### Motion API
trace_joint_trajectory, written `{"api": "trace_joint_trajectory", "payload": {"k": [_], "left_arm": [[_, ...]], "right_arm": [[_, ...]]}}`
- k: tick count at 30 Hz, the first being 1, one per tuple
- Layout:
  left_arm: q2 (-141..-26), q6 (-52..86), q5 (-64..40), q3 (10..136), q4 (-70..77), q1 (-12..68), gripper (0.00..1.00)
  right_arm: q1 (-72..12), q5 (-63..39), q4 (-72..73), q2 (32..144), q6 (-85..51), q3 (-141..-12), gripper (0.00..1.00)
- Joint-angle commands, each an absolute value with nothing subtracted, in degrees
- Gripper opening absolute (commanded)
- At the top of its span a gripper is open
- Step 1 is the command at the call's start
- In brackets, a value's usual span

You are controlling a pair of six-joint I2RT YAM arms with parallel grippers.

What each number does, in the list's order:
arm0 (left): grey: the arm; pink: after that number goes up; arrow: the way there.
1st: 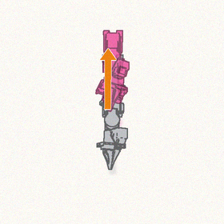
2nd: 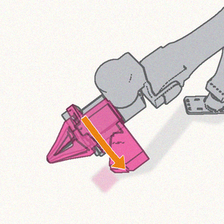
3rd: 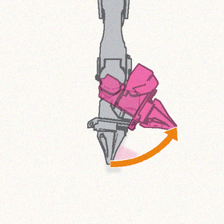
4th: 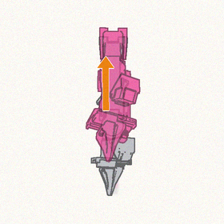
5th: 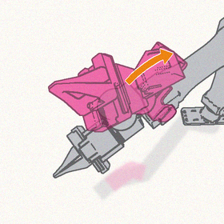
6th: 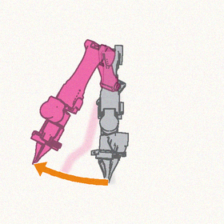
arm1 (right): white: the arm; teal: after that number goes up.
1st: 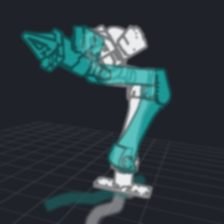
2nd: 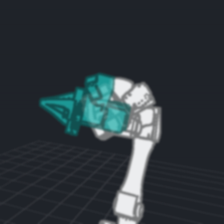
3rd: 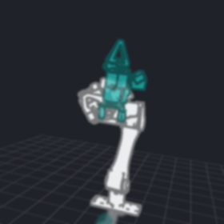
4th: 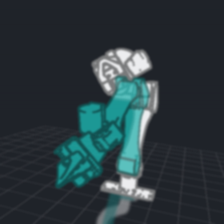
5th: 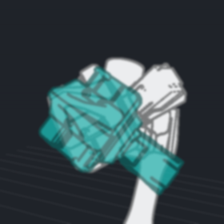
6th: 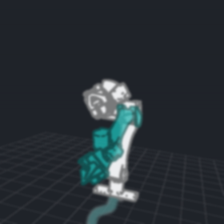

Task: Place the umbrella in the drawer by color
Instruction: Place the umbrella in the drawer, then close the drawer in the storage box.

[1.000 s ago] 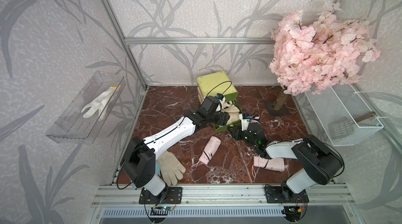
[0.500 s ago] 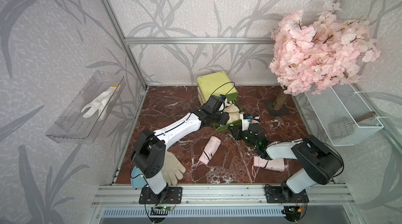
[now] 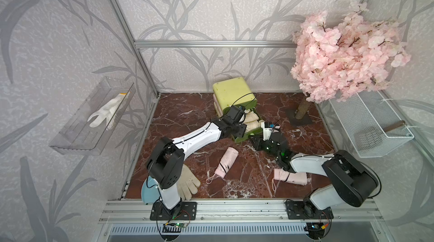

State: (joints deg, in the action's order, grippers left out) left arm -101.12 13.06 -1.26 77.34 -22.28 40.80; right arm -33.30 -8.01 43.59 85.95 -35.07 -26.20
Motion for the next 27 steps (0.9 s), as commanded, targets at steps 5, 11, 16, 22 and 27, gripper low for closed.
{"api": "trace_joint_trajectory", "payload": {"k": [5,11,16,22,27], "left_arm": [[-99.9,11.46,0.55,79.37,-28.32,40.87,0.62],[-90.67,13.37,-0.44,80.11,-27.14,40.81,0.72],[-85.95,12.78,-0.54,83.09,-26.44,38.66,0.74],[-92.56,11.57,-8.38,89.25,-29.67,36.02,0.61],[-93.72,16.35,-14.12,82.29,-21.52,38.98,0.43]], "right_arm": [[-33.59,-9.51,50.98,83.98,-35.16,-29.27,0.24],[-33.58,-9.68,50.89,84.29,-35.45,-29.35,0.25],[-33.59,-9.21,50.36,84.11,-35.6,-29.72,0.25],[-33.57,-9.27,50.1,85.11,-35.42,-31.28,0.25],[-33.58,-9.64,49.92,85.78,-35.21,-32.54,0.25]]}}
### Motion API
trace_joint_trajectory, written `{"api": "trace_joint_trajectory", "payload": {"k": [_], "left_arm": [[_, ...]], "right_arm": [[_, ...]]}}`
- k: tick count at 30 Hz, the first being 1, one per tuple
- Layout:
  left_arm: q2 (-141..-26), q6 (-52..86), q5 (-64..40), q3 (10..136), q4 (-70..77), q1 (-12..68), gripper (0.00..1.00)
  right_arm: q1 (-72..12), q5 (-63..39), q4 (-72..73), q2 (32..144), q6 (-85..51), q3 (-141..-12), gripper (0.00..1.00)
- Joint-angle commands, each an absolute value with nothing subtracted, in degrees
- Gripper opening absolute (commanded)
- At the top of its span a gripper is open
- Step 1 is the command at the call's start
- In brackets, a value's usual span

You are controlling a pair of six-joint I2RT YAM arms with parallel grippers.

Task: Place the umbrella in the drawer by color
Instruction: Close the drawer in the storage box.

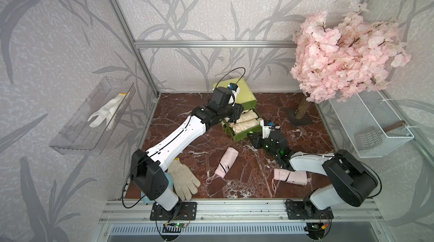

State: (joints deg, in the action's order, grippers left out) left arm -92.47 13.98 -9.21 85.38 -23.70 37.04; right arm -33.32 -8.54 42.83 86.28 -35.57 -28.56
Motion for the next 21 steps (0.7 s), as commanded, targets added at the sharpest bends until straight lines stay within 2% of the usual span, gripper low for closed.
{"api": "trace_joint_trajectory", "payload": {"k": [1,3,12,21], "left_arm": [[-94.18,16.76,-14.64,81.74,-20.96,39.27,0.4],[-95.28,17.0,-14.42,81.48,-21.33,39.96,0.35],[-102.45,14.23,-4.52,82.79,-25.05,40.22,0.25],[-104.59,14.58,-0.63,80.47,-23.85,40.08,0.24]], "right_arm": [[-33.58,-9.83,49.91,85.92,-35.21,-32.67,0.25],[-33.55,-10.28,49.92,86.29,-35.23,-32.87,0.25],[-33.49,-11.24,53.17,87.54,-36.85,-31.82,0.25],[-33.53,-11.51,52.59,87.01,-36.29,-31.88,0.25]]}}
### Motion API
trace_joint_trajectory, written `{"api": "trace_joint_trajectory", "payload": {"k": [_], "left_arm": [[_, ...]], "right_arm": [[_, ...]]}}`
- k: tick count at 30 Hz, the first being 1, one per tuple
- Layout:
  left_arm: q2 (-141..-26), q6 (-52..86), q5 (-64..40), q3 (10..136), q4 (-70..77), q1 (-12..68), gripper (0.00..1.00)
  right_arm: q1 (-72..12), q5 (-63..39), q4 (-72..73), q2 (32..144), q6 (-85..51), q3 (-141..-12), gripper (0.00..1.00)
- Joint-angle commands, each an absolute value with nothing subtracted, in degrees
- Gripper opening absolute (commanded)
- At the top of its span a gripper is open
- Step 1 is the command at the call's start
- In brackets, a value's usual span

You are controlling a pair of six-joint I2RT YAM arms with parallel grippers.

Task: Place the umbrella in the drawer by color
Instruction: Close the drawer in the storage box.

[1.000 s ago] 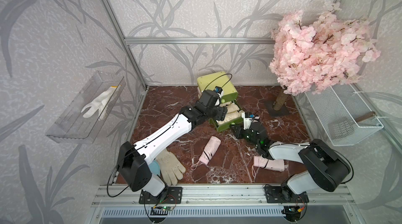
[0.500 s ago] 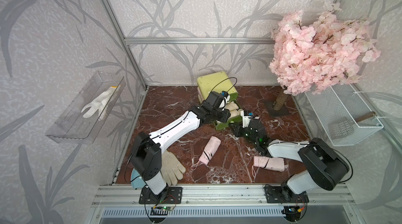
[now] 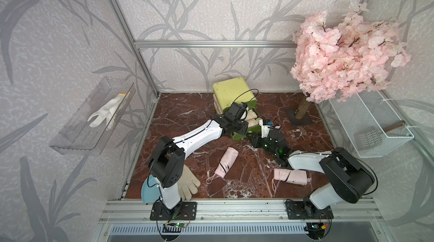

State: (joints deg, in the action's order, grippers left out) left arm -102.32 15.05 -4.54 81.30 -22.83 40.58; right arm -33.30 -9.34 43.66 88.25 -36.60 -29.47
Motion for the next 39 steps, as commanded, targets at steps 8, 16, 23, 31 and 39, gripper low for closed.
{"api": "trace_joint_trajectory", "payload": {"k": [8,16,23,31,39], "left_arm": [[-103.11,14.03,0.98,80.59,-24.89,39.78,0.26],[-97.56,11.83,3.91,92.93,-28.73,38.23,0.48],[-105.56,8.18,7.12,106.35,-30.84,31.17,0.79],[-122.66,5.47,-6.11,128.24,-33.12,18.85,0.9],[-141.86,3.48,-24.3,156.42,-43.91,11.8,0.94]], "right_arm": [[-33.54,-11.47,53.47,88.36,-36.74,-33.15,0.25],[-33.28,-11.77,54.77,90.93,-37.35,-34.91,0.25],[-32.9,-12.46,56.2,92.71,-38.05,-35.76,0.25],[-32.17,-13.52,54.85,93.65,-36.83,-38.15,0.25],[-31.12,-15.63,52.72,93.43,-35.98,-39.73,0.25]]}}
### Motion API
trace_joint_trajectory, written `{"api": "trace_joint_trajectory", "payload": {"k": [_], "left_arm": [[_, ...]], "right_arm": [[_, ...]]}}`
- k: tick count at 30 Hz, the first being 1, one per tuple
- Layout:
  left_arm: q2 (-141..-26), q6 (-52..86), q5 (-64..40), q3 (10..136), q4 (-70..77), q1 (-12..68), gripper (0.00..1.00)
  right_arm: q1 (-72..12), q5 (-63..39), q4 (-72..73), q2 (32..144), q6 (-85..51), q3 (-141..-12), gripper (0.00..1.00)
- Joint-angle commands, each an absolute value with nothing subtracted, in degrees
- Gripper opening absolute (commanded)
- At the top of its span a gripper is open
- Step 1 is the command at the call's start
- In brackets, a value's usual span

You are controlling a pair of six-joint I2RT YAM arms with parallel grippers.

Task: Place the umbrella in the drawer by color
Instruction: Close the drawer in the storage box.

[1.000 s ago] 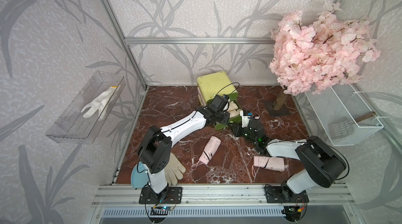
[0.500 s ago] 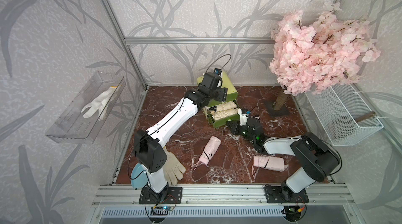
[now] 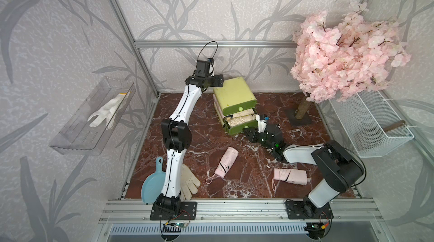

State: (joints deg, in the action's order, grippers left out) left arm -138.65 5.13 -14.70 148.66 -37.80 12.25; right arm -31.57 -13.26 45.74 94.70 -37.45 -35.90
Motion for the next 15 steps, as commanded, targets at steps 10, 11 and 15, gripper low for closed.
{"api": "trace_joint_trajectory", "payload": {"k": [10,11,15], "left_arm": [[-142.6,5.85,-37.54,148.27,-38.71,12.25,0.91],[-142.65,5.86,-37.59,147.78,-38.79,12.6,0.9],[-142.31,5.28,-37.71,145.33,-39.19,13.57,0.88]], "right_arm": [[-30.15,-15.37,49.56,97.38,-32.69,-45.1,0.25],[-30.04,-15.37,49.66,99.23,-32.46,-46.05,0.25],[-29.95,-16.3,48.54,102.61,-31.92,-51.34,0.25]]}}
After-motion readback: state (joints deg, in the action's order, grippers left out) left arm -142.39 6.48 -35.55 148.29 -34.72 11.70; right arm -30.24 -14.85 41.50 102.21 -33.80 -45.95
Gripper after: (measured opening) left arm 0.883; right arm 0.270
